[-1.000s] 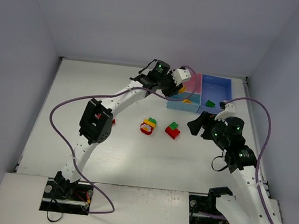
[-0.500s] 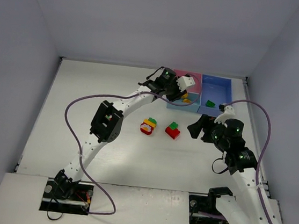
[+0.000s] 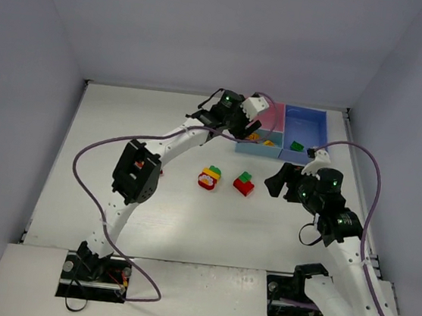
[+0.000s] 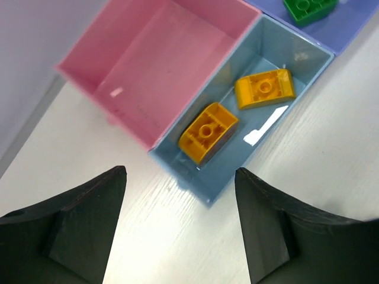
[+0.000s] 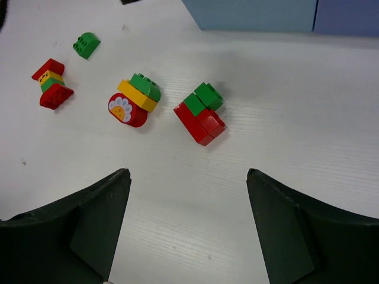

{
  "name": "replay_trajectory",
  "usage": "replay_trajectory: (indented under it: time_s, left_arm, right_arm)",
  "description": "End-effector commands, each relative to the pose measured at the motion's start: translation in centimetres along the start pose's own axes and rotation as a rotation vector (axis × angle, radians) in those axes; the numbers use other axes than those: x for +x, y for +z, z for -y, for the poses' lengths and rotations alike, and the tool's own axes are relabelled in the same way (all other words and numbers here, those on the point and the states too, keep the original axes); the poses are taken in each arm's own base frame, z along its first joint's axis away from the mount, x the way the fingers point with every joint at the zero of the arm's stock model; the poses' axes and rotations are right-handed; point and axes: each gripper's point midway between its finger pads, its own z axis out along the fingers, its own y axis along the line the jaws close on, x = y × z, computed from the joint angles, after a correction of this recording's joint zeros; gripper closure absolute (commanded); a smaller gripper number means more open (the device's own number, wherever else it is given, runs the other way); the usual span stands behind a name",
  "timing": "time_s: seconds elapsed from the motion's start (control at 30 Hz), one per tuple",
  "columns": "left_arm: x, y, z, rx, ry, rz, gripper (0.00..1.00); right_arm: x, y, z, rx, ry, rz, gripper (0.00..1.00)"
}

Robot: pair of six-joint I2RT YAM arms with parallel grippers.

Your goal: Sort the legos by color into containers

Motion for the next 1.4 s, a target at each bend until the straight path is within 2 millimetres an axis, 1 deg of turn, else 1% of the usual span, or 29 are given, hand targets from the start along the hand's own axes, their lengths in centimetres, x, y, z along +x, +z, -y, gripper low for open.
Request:
replay_trajectory:
  time_s: [0.0,0.03,0.07,0.1,0.13,0.17,0.2,0.23,0.3,0.33,0.37,0.4,0.47,0.5,0.57,0.6,0.67,0.7,0.77,0.9,1.0,1.03,1.1,1.2,1.23,1.27,1.3,1.33,1.37]
  left_arm:
    - [-7.7,-8.5,-5.8,-0.204,-0.097,0.168,0.32]
    - [-7.7,-10.4,-6.2,-0.224,-0.110,0.154,0.32]
    - [-6.7,-11.2,-6.7,-0.238,-0.123,0.130,0.32]
    - [-5.4,-12.2,-8.1,-0.276,-0.141,0.099,0.32]
    - [-3.3,-13.4,-8.1,-0.289,-0.159,0.051,0.32]
    - [-1.9,-14.0,-8.6,-0.304,-0.169,0.021,0.32]
    - [-0.2,-14.8,-9.8,-0.329,-0.191,-0.009,0.32]
    - [2.4,-15.4,-9.6,-0.330,-0.212,-0.066,0.32]
    - [5.3,-16.1,-10.1,-0.336,-0.243,-0.127,0.32]
    - [8.0,-16.5,-10.5,-0.346,-0.272,-0.186,0.32]
    - [9.2,-16.7,-10.6,-0.348,-0.287,-0.216,0.32]
    - [11.3,-16.7,-10.8,-0.348,-0.310,-0.267,0.32]
    - [13.5,-16.6,-10.4,-0.335,-0.330,-0.329,0.32]
    - [14.6,-16.1,-10.1,-0.326,-0.337,-0.356,0.32]
    - [16.0,-15.8,-10.2,-0.323,-0.356,-0.388,0.32]
    - [17.2,-15.3,-10.1,-0.317,-0.373,-0.412,0.32]
    - [18.4,-15.3,-10.4,-0.310,-0.411,-0.441,0.32]
    - [19.4,-14.9,-10.3,-0.301,-0.423,-0.467,0.32]
    - [20.5,-14.8,-10.3,-0.292,-0.440,-0.500,0.32]
    - [21.5,-14.8,-9.7,-0.269,-0.451,-0.533,0.33]
    - [22.5,-14.8,-9.0,-0.254,-0.457,-0.553,0.38]
    - [22.6,-14.7,-9.0,-0.258,-0.458,-0.546,0.44]
    - [23.5,-14.6,-8.6,-0.247,-0.463,-0.557,0.53]
    - [23.8,-14.4,-8.1,-0.229,-0.468,-0.562,0.62]
    - [23.7,-14.4,-7.9,-0.218,-0.466,-0.562,0.67]
    - [23.3,-14.6,-8.0,-0.215,-0.466,-0.549,0.78]
    - [23.3,-14.7,-7.6,-0.200,-0.467,-0.543,0.82]
    - [21.9,-15.1,-7.9,-0.201,-0.444,-0.501,0.86]
    - [20.8,-15.2,-7.5,-0.176,-0.431,-0.463,0.99]
  right_arm:
    - [-1.6,0.1,-0.7,-0.024,-0.052,0.042,0.24]
    - [-1.9,0.1,-0.8,-0.025,-0.056,0.046,0.24]
    - [-2.0,0.1,-0.7,-0.025,-0.063,0.045,0.24]
    - [-1.9,0.3,-0.7,-0.025,-0.065,0.037,0.24]
    - [-2.0,0.3,-0.8,-0.027,-0.066,0.034,0.24]
    - [-1.9,0.5,-0.7,-0.025,-0.069,0.029,0.24]
    - [-1.9,0.5,-0.7,-0.026,-0.072,0.027,0.24]
    - [-2.0,0.5,-0.8,-0.029,-0.073,0.026,0.24]
    - [-1.9,0.7,-0.8,-0.032,-0.077,0.020,0.24]
    - [-2.0,0.7,-0.9,-0.035,-0.080,0.021,0.24]
    - [-2.0,0.7,-1.0,-0.046,-0.084,0.019,0.24]
    - [-2.0,0.7,-1.1,-0.051,-0.092,0.019,0.24]
    - [-1.9,0.7,-1.3,-0.062,-0.097,0.015,0.24]
    - [-1.9,0.7,-1.3,-0.065,-0.098,0.018,0.23]
    - [-1.8,0.7,-1.3,-0.065,-0.098,0.014,0.23]
    - [-1.8,0.7,-1.3,-0.064,-0.096,0.016,0.23]
    - [-1.8,0.6,-1.6,-0.085,-0.097,0.016,0.23]
    - [-1.7,0.5,-1.8,-0.091,-0.097,0.015,0.23]
    - [-1.7,0.5,-2.0,-0.102,-0.095,0.013,0.23]
    - [-1.6,0.4,-1.9,-0.099,-0.086,0.015,0.23]
    - [-1.6,0.5,-1.9,-0.096,-0.084,0.014,0.23]
    - [-1.6,0.6,-1.9,-0.096,-0.085,0.013,0.23]
    - [-1.7,0.7,-1.8,-0.095,-0.086,0.012,0.23]
    - [-1.8,0.9,-1.8,-0.094,-0.091,0.008,0.23]
    - [-2.1,0.9,-1.9,-0.096,-0.093,0.015,0.23]
    - [-2.1,1.0,-1.9,-0.096,-0.093,0.014,0.23]
    - [-2.2,1.1,-1.9,-0.096,-0.091,0.010,0.23]
    - [-2.4,1.0,-2.2,-0.105,-0.096,0.015,0.23]
    - [-2.6,1.1,-2.3,-0.109,-0.095,0.015,0.23]
